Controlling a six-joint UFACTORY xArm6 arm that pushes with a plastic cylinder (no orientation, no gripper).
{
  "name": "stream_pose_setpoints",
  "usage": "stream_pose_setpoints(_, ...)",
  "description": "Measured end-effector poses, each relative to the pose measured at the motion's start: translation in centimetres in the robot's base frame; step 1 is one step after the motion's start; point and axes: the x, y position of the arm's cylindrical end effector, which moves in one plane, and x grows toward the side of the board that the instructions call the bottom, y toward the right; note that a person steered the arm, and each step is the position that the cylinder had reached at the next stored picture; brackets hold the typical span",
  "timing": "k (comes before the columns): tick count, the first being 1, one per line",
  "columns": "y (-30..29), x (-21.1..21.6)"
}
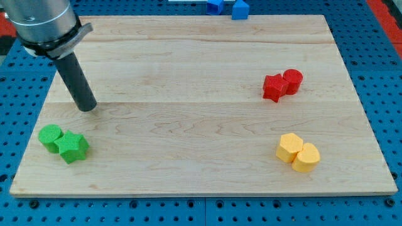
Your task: Move your arm towards the bottom left
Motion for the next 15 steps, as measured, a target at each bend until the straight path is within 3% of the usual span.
stream_pose_setpoints(15,0.00,0.00)
